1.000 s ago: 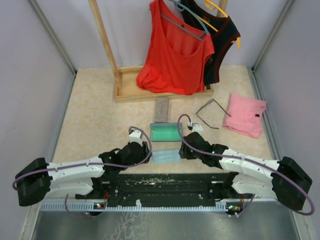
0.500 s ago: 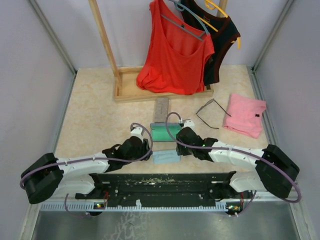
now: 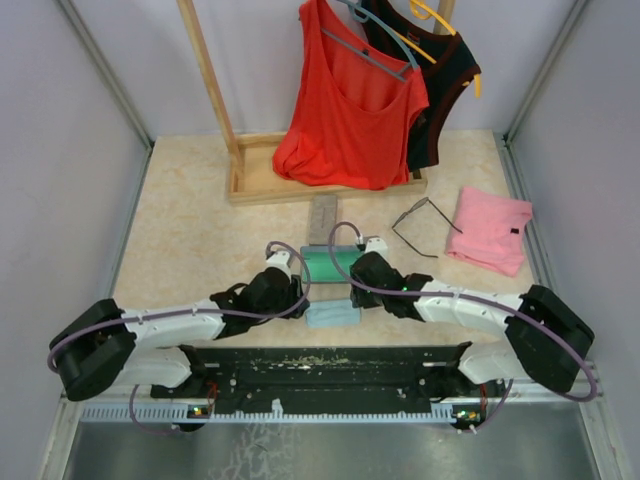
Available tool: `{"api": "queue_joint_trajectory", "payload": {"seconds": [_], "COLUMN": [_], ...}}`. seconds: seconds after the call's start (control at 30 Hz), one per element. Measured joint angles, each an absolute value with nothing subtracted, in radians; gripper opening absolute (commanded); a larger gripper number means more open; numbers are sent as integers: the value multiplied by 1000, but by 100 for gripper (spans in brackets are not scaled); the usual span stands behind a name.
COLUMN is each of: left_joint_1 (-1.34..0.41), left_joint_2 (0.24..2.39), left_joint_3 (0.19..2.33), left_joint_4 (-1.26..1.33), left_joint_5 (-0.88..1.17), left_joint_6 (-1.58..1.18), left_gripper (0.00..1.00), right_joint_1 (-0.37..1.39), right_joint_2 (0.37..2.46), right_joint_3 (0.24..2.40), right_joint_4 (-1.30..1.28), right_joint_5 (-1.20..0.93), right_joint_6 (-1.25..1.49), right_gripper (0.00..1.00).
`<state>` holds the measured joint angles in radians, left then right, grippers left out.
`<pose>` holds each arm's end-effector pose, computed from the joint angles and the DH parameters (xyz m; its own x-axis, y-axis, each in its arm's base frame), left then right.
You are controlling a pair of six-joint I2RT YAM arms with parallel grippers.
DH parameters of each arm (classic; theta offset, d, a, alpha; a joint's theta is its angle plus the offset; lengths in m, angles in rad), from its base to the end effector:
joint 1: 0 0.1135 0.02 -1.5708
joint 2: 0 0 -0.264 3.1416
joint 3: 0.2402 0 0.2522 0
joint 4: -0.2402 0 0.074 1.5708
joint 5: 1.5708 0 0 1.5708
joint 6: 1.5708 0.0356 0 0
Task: Organize the sunglasses
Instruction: Pick up the glasses cleaning cloth from the center of the board.
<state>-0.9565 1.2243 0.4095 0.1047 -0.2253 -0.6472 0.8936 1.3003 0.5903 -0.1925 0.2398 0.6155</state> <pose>0.1359 -0.1788 0.1539 -0.7212 0.0028 -0.6928 0.3310 0.8798 -0.3410 0.1580 0.1830 0.1685 -0.7854 -0.0818 -0.6136 -0.2588 0.9438 0.2056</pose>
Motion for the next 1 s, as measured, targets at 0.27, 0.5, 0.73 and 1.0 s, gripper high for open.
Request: {"api": "queue_joint_trajectory", "payload": {"seconds": [0.27,0.5,0.73,1.0], "left_joint_1": [-957,-958,-978,-1014], "left_joint_2": [1288,1324,1374,1431], "left_joint_3": [470,508,549,614], "left_joint_4": [55,-7,-21,-71], "left_joint_5": [-226,-244,-262,-317], "left_joint_6": [-686,-700,-704,-723], "left_gripper": [44,45,46,45], "right_joint_1": [894,894,894,891], "right_joint_2": [1185,1142,1114,1077], "right_joint_3": [562,526,497,469], "right_joint_4": [-172,-172,-165,-166], "right_joint_5": [279,296,306,314], "right_joint_6": [644,659,666,666], "right_gripper": [38,38,38,38]}}
